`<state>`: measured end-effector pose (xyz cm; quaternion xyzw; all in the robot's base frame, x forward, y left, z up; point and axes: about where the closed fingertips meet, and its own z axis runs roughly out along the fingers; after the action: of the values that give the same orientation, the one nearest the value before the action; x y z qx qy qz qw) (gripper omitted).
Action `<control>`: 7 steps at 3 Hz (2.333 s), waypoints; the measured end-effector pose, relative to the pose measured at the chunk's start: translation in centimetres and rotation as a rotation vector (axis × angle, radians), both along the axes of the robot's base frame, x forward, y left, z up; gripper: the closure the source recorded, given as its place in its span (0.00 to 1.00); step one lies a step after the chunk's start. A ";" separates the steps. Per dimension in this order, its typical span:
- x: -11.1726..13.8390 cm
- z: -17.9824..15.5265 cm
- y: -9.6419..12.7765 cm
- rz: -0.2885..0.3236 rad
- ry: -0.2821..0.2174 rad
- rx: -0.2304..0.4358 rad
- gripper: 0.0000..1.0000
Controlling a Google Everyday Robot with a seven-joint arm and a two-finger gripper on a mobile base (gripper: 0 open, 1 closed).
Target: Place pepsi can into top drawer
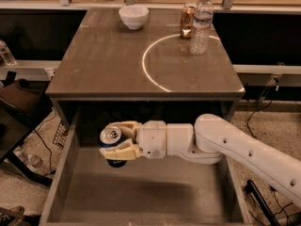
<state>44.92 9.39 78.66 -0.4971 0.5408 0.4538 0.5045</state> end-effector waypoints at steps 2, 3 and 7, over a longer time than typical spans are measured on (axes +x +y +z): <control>-1.5 -5.7 2.2 0.195 -0.011 0.027 1.00; -2.7 -7.0 1.5 0.268 -0.012 0.034 1.00; -3.3 -6.9 2.0 0.290 -0.013 0.037 0.15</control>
Offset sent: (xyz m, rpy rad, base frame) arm -0.0274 0.0147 -0.0871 0.0340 -0.0175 0.3214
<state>41.66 11.42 71.72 -0.5634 0.4516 0.5287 0.4462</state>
